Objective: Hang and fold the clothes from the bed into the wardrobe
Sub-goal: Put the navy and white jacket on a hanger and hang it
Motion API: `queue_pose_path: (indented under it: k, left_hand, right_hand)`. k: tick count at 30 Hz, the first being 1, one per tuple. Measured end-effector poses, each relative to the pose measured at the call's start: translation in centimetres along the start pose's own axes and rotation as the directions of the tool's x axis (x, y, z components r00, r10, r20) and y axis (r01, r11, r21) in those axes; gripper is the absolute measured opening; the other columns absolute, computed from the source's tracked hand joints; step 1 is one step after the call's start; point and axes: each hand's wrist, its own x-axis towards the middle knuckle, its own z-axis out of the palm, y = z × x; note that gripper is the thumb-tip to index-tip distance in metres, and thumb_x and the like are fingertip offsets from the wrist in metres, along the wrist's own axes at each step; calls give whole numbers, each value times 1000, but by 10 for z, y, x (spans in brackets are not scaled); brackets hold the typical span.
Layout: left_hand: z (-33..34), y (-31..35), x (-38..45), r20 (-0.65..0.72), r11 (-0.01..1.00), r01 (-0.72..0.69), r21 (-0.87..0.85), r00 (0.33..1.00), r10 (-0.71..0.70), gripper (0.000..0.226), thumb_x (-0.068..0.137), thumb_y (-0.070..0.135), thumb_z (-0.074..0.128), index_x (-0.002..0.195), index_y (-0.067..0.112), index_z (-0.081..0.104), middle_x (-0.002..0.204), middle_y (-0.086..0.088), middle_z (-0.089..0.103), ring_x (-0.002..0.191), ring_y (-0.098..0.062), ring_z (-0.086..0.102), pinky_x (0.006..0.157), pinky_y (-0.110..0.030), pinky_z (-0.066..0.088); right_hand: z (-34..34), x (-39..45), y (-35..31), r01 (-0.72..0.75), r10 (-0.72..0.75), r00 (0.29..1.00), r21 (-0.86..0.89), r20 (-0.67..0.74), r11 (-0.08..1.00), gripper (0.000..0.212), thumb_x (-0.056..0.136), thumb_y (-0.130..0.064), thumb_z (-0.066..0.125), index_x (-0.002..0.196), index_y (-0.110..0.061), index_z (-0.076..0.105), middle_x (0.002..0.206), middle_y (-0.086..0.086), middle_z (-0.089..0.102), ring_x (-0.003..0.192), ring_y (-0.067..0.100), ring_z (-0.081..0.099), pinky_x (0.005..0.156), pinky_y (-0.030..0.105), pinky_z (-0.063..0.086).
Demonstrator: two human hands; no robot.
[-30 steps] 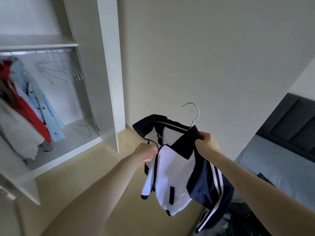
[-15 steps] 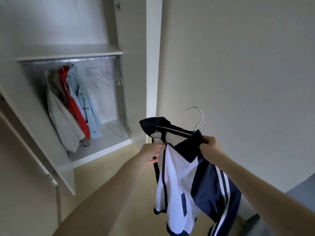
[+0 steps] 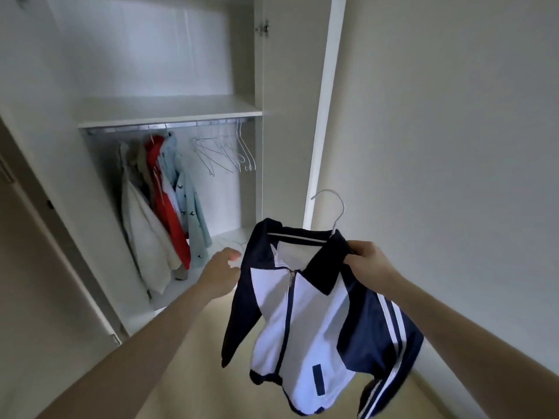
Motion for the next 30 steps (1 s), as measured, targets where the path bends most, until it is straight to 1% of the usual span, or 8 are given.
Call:
queue_pose_path:
  k: [3,6,10,16,19,22,27,30]
  left_hand:
    - [-36,14,34,-151,966,-237,102,956,251,47,96,7,59,142,17,54,144,-2,54,129,-21,51,112,-36,39]
    - [-64,41,70,-31,927,-361,102,930,366,42,97,6,53,135,22,64,136,4,62,124,-16,57,110,-35,44]
    - [-71,49,106,86,922,-360,145,932,351,24,96,16,61,114,28,72,112,14,68,101,-9,65,95,-32,52]
    - [-109,33,188,-128,984,-172,44,976,176,46,96,29,66,138,26,49,141,6,44,131,-15,46,109,-33,41]
    - [-132,21,228,-86,987,-37,156,995,50,35,99,45,61,116,16,70,100,-2,74,90,-19,69,76,-33,53]
    - [-139,17,251,-120,961,-110,252,982,144,20,102,35,61,98,27,79,65,15,70,60,-1,64,56,-18,44]
    - [-125,29,276,-97,977,-152,152,981,168,37,103,33,58,68,21,64,57,14,59,55,-3,55,59,-23,41]
    - [-131,34,291,110,993,-104,48,989,99,29,93,33,53,92,6,66,83,-8,68,78,-14,60,77,-32,45]
  right_hand:
    - [14,29,-29,34,-37,997,39,75,999,36,66,-22,47,88,2,62,68,0,55,64,15,48,65,32,38]
    - [27,65,-56,67,-84,982,102,172,993,27,67,-19,44,79,5,46,68,3,44,66,19,39,69,36,32]
    - [47,115,-76,103,-152,950,184,272,977,37,82,-28,50,83,9,47,76,13,47,75,22,44,76,41,36]
    - [73,215,-87,239,-270,924,142,273,961,31,103,-26,59,92,3,65,77,14,61,73,17,54,74,34,43]
    - [82,268,-98,293,-316,911,123,265,948,21,102,-23,59,90,-11,72,84,12,71,73,12,59,74,28,47]
    - [101,312,-109,359,-357,885,51,300,932,21,102,-23,58,90,-10,70,73,0,65,65,9,55,66,24,44]
    - [145,361,-136,466,-431,810,11,398,885,27,102,-21,56,82,-4,62,64,-5,54,56,5,45,59,21,39]
    - [166,383,-152,495,-440,777,-6,450,869,26,102,-22,55,81,-8,62,68,4,61,61,10,49,62,25,41]
